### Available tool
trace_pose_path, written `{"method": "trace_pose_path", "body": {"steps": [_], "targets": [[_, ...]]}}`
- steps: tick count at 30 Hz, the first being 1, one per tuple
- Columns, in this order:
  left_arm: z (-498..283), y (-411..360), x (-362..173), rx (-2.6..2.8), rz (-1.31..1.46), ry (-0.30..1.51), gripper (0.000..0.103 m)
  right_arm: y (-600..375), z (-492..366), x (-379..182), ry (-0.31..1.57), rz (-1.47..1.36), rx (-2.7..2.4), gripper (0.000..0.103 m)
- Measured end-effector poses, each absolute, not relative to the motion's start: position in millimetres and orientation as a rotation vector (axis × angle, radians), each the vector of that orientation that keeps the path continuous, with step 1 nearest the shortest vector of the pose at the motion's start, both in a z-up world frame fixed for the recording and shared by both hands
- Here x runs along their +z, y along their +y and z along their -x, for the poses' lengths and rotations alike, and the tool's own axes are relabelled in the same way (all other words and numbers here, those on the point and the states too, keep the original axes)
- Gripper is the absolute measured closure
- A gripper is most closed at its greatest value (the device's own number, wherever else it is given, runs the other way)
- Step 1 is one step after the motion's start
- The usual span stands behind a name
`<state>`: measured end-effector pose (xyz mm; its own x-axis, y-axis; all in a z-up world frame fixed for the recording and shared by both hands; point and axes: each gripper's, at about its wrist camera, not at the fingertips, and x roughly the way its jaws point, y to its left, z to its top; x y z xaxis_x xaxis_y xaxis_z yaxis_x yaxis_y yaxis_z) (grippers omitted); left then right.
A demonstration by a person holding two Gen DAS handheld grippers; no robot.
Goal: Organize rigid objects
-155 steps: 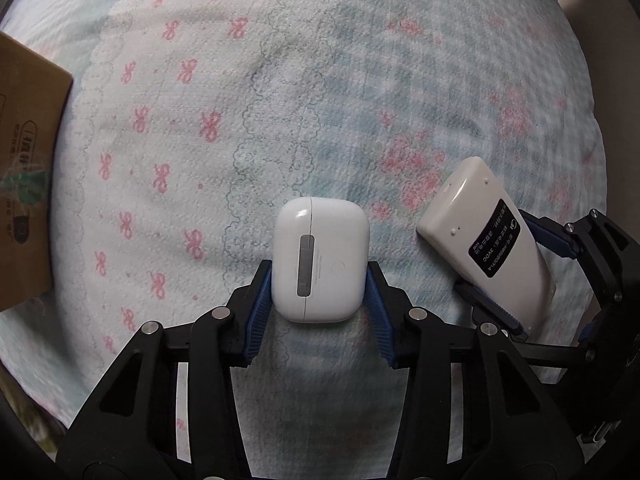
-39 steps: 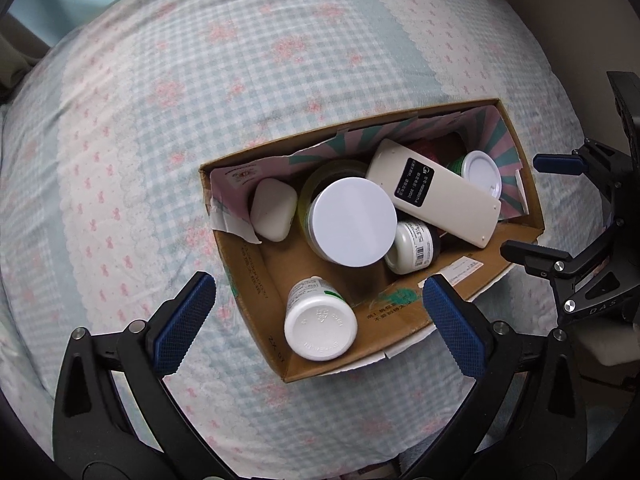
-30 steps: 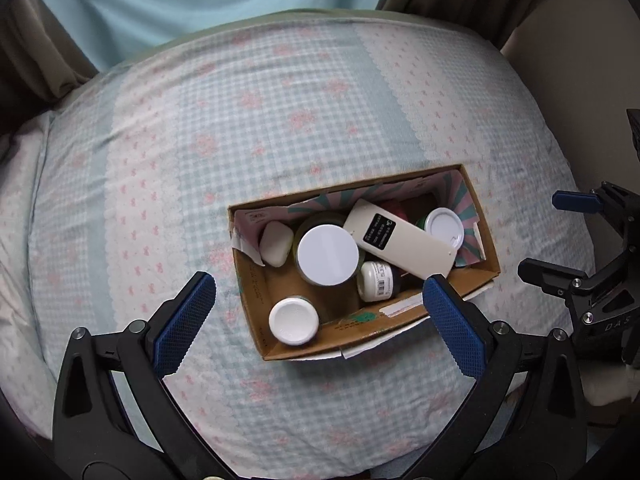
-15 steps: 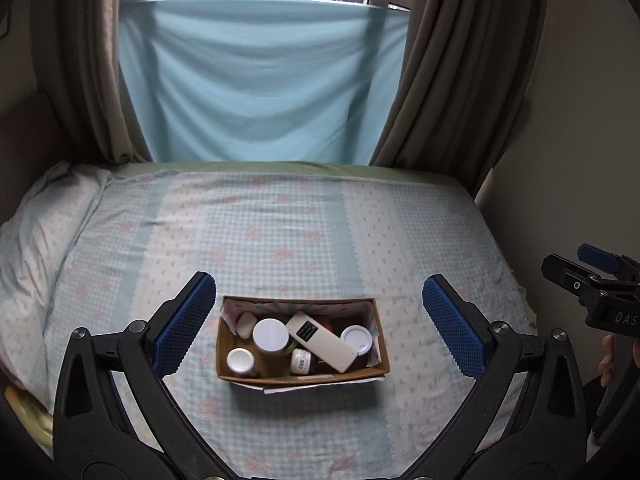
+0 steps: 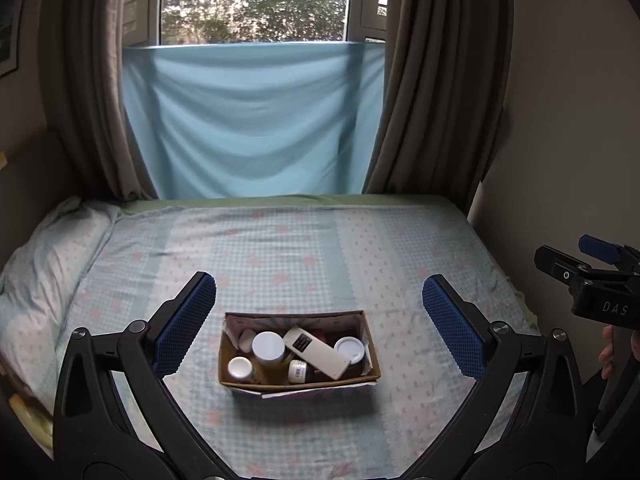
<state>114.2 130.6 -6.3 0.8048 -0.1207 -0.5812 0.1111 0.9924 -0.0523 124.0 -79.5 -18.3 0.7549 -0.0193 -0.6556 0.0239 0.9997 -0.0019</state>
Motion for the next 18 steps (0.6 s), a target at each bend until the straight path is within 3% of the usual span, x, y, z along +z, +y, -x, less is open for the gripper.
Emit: {"method": "trace_pose_path", "body": {"steps": [18], "targets": [[-108.2, 124.8, -4.0, -0.126, 0.030, 0.609, 0.000, -82.4, -114.8, -10.8, 0.682, 0.017, -0.043, 0.000]]}}
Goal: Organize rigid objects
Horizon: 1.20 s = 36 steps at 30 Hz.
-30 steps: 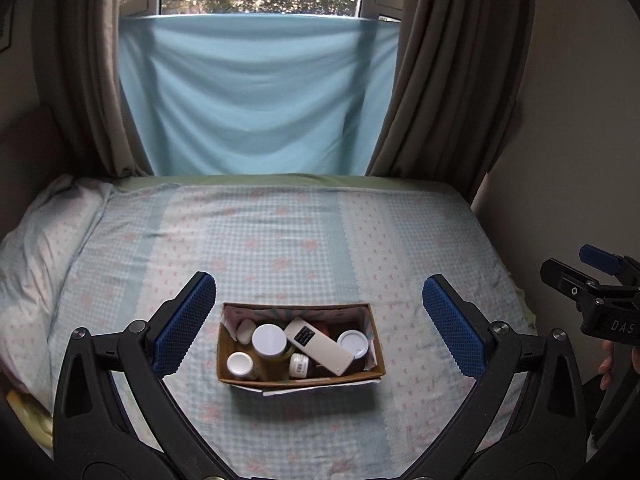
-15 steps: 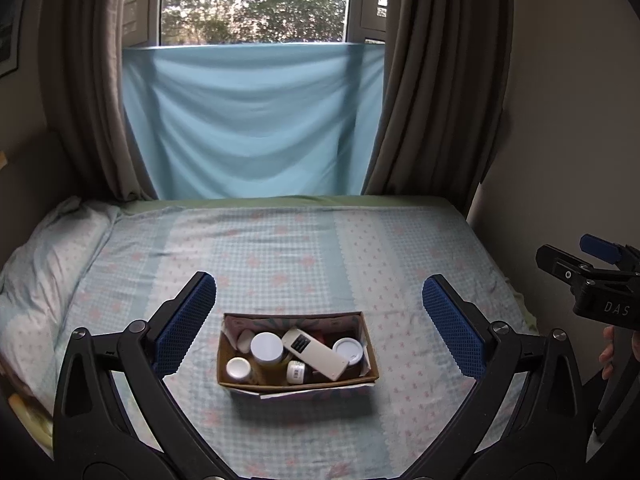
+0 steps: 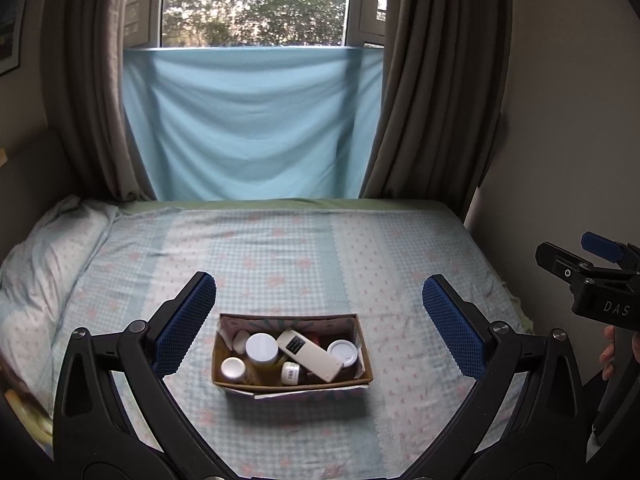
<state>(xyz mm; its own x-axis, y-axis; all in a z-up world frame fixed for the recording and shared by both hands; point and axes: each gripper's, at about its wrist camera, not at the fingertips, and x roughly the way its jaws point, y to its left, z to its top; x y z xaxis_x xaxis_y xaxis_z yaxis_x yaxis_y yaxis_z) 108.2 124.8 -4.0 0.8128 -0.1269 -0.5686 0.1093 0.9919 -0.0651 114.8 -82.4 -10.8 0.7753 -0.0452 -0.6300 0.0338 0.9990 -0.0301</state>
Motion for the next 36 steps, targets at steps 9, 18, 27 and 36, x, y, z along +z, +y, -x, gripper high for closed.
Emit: {"method": "trace_pose_path", "body": {"steps": [9, 18, 27, 36], "targets": [[-107.3, 122.1, -2.8, -0.127, 0.025, 0.602, 0.000, -82.0, -114.3, -8.4, 0.678, 0.014, -0.045, 0.000], [-108.4, 123.3, -0.9, -0.122, 0.039, 0.598, 0.000, -82.8, -114.1, -6.7, 0.676, 0.009, -0.042, 0.000], [-111.3, 123.1, 0.0, -0.066, 0.036, 0.603, 0.000, -82.8, -114.1, -6.3, 0.674, 0.008, -0.041, 0.000], [-106.7, 130.5, 4.7, -0.090, 0.089, 0.554, 0.000, -85.0, -117.6, -6.2, 0.674, 0.006, -0.047, 0.000]]}}
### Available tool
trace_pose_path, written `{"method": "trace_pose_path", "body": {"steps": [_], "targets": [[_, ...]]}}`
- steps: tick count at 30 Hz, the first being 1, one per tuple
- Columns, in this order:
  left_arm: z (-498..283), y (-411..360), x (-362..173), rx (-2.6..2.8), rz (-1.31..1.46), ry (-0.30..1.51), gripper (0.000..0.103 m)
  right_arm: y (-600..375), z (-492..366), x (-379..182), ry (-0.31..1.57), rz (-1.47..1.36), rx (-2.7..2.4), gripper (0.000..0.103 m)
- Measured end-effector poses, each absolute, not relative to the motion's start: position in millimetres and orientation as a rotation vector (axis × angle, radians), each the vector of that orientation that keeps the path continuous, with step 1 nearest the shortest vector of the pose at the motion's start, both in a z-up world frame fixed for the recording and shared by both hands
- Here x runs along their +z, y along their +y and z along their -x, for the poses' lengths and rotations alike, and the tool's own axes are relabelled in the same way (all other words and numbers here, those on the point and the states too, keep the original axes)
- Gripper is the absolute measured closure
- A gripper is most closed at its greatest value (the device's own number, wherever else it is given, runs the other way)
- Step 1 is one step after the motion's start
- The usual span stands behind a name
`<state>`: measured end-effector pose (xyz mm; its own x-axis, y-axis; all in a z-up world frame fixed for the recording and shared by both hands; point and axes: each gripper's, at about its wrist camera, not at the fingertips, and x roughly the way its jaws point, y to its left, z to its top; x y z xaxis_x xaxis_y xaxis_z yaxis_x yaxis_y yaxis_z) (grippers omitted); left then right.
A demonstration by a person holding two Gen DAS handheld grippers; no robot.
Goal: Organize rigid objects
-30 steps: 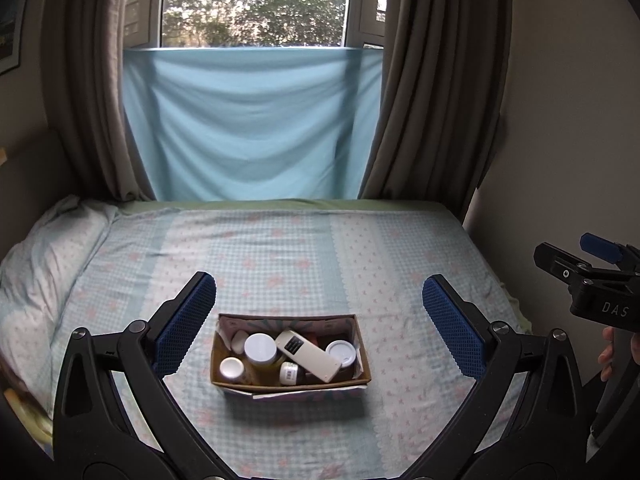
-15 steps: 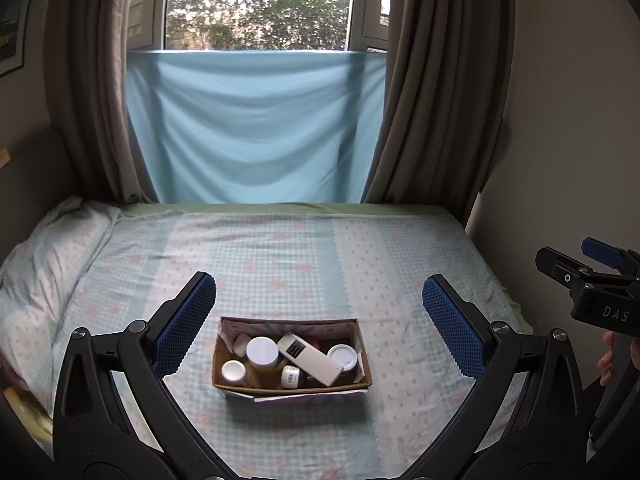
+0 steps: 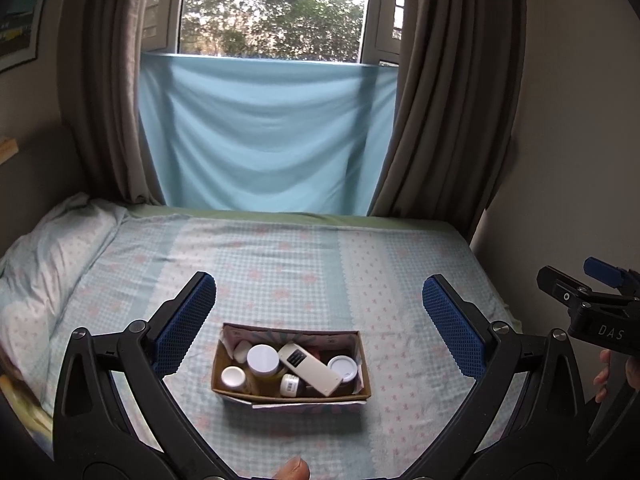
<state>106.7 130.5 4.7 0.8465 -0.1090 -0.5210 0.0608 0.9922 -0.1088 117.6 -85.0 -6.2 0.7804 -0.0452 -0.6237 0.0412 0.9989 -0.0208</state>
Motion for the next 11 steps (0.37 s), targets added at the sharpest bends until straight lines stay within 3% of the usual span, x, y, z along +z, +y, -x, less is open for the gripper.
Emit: {"method": "trace_pose_path", "body": {"steps": [11], "targets": [[-106.6, 132.8, 3.6, -0.096, 0.096, 0.531, 0.000, -83.5, -118.9, -4.0, 0.669, 0.014, -0.052, 0.000]]}}
